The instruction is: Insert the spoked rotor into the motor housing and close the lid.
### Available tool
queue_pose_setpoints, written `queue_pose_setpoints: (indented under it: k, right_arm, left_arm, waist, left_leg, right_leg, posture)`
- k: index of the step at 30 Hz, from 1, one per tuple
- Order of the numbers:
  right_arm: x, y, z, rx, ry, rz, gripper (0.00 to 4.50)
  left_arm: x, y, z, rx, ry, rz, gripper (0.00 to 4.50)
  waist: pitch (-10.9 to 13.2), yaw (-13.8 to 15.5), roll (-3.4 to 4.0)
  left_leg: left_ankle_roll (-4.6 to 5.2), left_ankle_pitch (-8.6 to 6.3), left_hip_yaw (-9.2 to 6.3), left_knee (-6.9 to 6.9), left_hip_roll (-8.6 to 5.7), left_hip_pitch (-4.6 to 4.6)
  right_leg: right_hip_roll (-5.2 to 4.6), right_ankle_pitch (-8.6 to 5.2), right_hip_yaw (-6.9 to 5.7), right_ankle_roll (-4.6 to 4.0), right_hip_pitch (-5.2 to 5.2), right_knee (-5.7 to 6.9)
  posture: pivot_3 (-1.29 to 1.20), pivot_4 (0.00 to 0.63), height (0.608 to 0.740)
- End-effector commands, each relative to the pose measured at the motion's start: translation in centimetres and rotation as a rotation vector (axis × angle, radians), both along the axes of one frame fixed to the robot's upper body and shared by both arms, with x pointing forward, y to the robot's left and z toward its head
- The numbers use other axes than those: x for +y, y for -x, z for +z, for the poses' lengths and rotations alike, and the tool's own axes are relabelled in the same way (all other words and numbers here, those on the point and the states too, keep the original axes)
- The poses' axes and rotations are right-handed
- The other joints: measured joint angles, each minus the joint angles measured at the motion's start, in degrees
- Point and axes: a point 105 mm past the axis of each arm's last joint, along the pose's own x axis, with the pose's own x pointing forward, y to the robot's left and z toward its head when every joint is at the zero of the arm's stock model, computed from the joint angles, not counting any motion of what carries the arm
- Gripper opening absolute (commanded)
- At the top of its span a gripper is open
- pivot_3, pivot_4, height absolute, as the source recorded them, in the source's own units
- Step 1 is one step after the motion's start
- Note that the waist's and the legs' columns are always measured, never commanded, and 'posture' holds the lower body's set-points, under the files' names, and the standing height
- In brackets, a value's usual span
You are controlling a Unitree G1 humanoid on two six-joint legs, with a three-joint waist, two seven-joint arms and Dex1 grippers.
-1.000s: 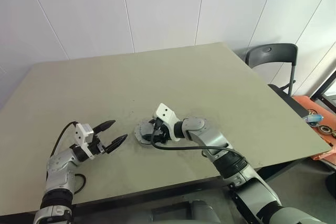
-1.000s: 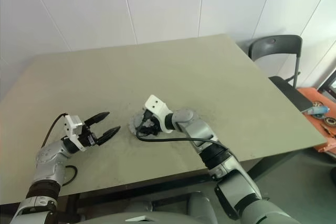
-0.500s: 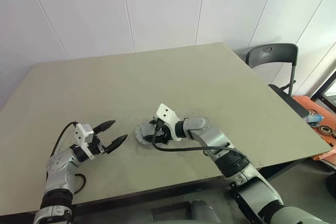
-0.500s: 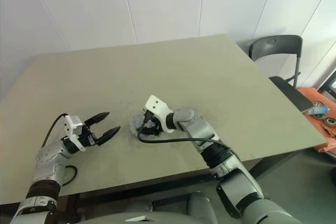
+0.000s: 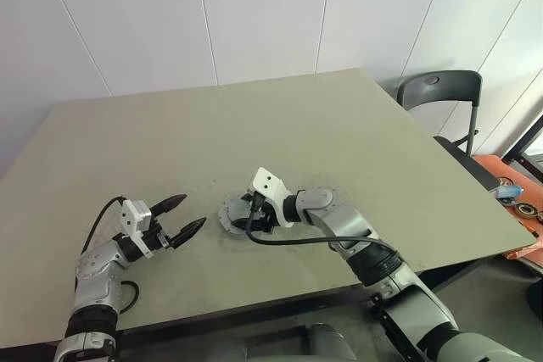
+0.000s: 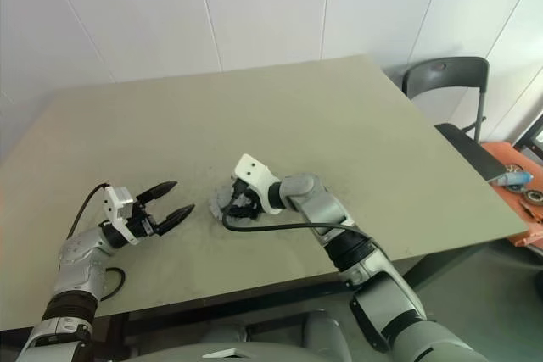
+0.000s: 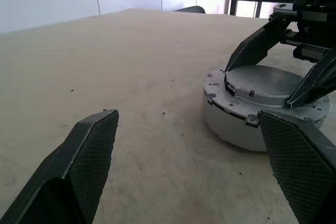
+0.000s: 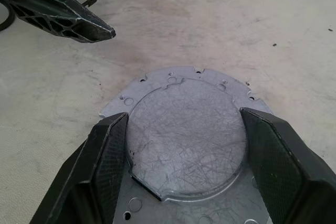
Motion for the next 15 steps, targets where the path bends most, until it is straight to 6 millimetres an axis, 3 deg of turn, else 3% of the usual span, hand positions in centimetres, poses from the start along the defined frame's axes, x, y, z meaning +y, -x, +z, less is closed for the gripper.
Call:
queue_pose_setpoints:
  k: [1, 15]
  right_arm:
    - [-1.51, -0.53, -1.39, 0.026, 0.082, -0.04, 3.04]
    - [-1.7, -1.05, -1.57, 0.034, 0.048, -0.098, 3.04]
  left_arm:
    - [0.35, -0.44, 1.27, -0.058, -0.019, 0.004, 4.5]
    - [0.31, -0.24, 1.19, -0.057, -0.018, -0.001, 4.5]
  waist:
    - [0.0, 0.03, 0.0]
    - [-0.02, 0.06, 0.01]
  left_leg:
    - [0.0, 0.0, 0.0, 0.0, 0.0, 0.0]
    - [0.0, 0.0, -0.01, 0.03, -0.02, 0.07]
  right_leg:
    - [0.0, 0.0, 0.0, 0.0, 0.0, 0.0]
    - [-0.02, -0.01, 0.0, 0.02, 0.1, 0.01]
  posture:
    - [0.0, 0.0, 0.74]
    - [0.0, 0.0, 0.74]
